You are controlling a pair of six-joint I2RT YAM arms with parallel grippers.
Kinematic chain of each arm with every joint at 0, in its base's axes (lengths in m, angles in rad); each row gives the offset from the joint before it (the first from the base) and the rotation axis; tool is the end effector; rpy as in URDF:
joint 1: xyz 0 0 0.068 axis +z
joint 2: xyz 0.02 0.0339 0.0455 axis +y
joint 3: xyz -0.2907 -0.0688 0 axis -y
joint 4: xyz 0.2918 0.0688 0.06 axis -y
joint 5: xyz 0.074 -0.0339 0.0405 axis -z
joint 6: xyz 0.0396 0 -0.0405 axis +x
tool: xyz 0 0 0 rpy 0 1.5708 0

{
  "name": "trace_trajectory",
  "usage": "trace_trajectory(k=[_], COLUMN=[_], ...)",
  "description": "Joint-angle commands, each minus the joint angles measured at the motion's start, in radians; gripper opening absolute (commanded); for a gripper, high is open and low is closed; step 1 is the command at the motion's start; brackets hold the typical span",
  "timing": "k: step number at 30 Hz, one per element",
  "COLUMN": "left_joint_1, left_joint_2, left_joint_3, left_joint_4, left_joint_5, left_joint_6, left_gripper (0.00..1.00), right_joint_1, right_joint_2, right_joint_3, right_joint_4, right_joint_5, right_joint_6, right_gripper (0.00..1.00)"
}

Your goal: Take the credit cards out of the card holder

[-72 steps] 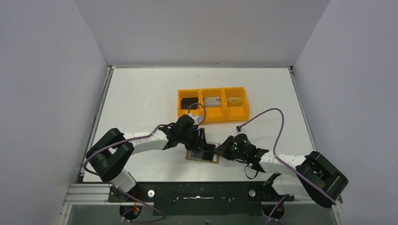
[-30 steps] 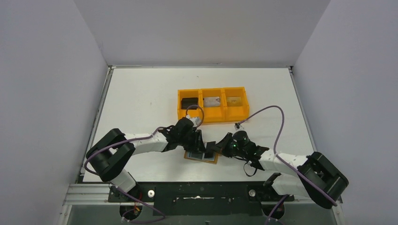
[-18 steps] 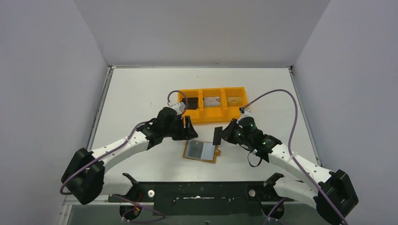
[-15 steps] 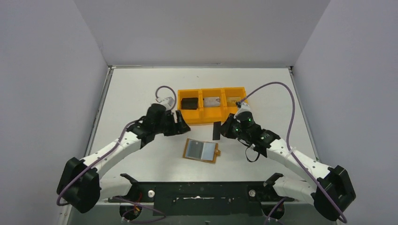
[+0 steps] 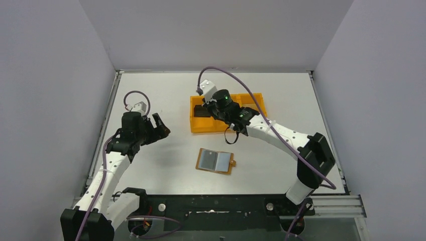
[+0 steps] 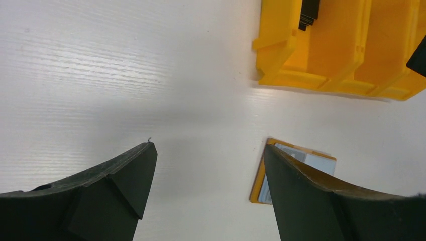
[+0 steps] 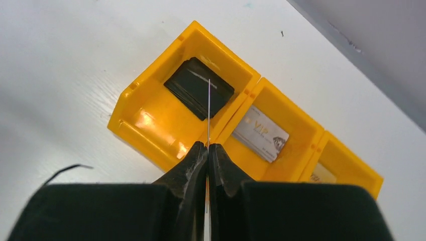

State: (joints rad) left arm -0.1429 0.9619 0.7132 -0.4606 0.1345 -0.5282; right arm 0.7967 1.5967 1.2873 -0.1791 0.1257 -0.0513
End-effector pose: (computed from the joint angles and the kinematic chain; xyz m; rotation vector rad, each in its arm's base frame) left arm 0.2341 -0.0390 0.2645 -0.3741 2.2932 -0.4991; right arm 0.2998 0.2996 0.3192 -0.7803 1.9191 0.3317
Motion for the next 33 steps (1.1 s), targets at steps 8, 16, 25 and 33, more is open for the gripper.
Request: trace_trajectory(k=[8,16,25,33], left_joint_1=[0.005,0.005,0.005,0.005], left_joint_2=[-0.094,-0.112,-0.122,-0.118], left_joint_3=[-0.003,-0.007,-0.009,-0.010], left_joint_4=[0.006,0.010,0.010,0.011], left_joint_5=[-0.077,-0.092,-0.105,-0.106], left_joint_6=[0.043,0.042,0.039,0.039], left_gripper=[0.86,0.88,0.88,0.88], right_joint_1=[0.033,0.023,0.008,-0.011], right_joint_2=[0.232,0.329,0.431,0.481], right_joint_3=[0.205,0.242,0.278,0.282], right_joint_4=[0.003,0.037,0.083,0.107], right_joint_5=[-0.037,-0.077,-0.069,-0.064], right_joint_6=[-0.605,-0.750,-0.784,-0.813], right_gripper=[0.00,0.00,0.00,0.01])
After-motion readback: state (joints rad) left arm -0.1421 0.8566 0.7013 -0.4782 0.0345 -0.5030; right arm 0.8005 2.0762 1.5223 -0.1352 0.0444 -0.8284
